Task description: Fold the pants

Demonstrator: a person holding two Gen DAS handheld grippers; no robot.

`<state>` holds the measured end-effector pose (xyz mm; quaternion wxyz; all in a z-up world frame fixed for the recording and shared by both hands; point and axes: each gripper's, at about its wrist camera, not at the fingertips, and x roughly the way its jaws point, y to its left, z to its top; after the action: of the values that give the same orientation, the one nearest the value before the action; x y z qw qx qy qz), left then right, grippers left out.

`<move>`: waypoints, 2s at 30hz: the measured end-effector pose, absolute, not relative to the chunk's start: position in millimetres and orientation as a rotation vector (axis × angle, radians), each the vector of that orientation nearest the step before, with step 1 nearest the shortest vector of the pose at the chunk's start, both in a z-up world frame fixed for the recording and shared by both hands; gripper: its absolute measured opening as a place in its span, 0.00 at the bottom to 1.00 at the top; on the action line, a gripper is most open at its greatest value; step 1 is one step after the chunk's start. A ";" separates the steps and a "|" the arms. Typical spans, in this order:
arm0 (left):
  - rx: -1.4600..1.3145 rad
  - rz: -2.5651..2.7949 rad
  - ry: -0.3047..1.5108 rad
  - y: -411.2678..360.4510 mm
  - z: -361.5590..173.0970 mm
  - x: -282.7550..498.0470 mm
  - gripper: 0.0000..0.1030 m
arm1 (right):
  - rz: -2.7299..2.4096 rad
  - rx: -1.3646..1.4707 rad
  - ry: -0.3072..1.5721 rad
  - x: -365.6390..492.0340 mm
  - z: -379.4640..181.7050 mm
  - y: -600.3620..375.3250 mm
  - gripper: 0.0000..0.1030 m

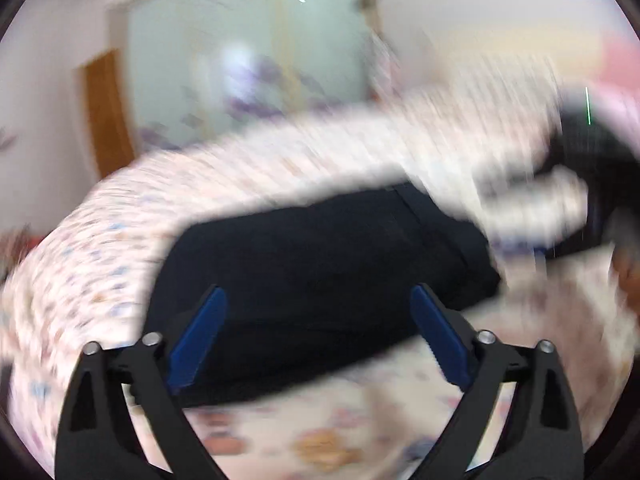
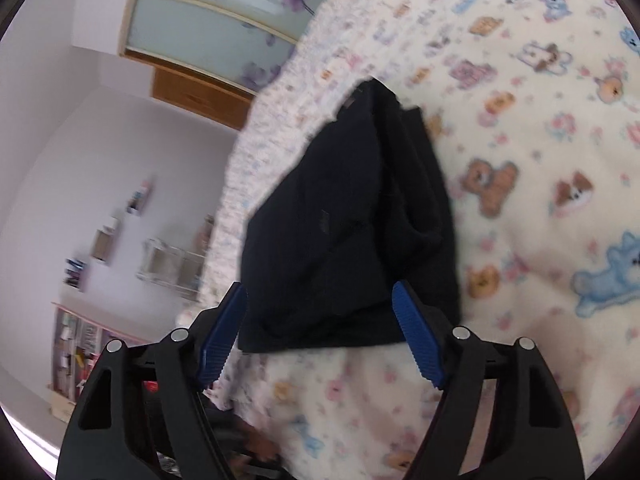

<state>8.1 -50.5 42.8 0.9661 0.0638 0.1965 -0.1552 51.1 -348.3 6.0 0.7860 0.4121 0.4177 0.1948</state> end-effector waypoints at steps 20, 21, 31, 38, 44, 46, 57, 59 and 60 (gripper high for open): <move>-0.223 -0.044 0.291 54.7 9.4 -8.2 0.98 | 0.138 0.799 0.807 70.8 -13.1 -333.7 0.43; -0.232 -0.047 0.303 56.4 8.1 -7.2 0.98 | 0.139 0.809 0.800 69.7 -13.4 -334.9 0.40; -0.284 -0.032 0.361 65.7 -0.3 0.5 0.98 | 0.237 0.699 0.558 36.1 44.6 -325.9 0.03; -0.265 -0.026 0.374 63.7 -0.5 2.3 0.98 | 0.130 0.732 0.843 52.0 4.8 -345.1 0.10; -0.251 -0.026 0.384 62.5 -0.9 3.8 0.98 | 0.201 0.898 0.837 49.7 -3.0 -362.7 0.68; -0.256 -0.026 0.384 63.4 -1.2 3.8 0.98 | 0.188 0.885 0.829 50.5 -1.2 -359.4 0.68; -0.315 -0.030 0.419 69.7 -7.3 7.8 0.98 | 0.082 0.802 0.862 78.9 -15.3 -345.6 0.52; -0.321 -0.029 0.425 70.0 -8.1 8.0 0.98 | 0.084 0.783 0.831 76.4 -12.7 -344.8 0.28; -0.322 -0.029 0.427 70.0 -8.5 8.4 0.98 | 0.092 0.760 0.800 73.0 -5.4 -342.1 0.26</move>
<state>8.4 70.0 -8.5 0.9643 -0.1591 0.2111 -0.0145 73.0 -342.1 -5.4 0.8506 0.3607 0.3800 0.0437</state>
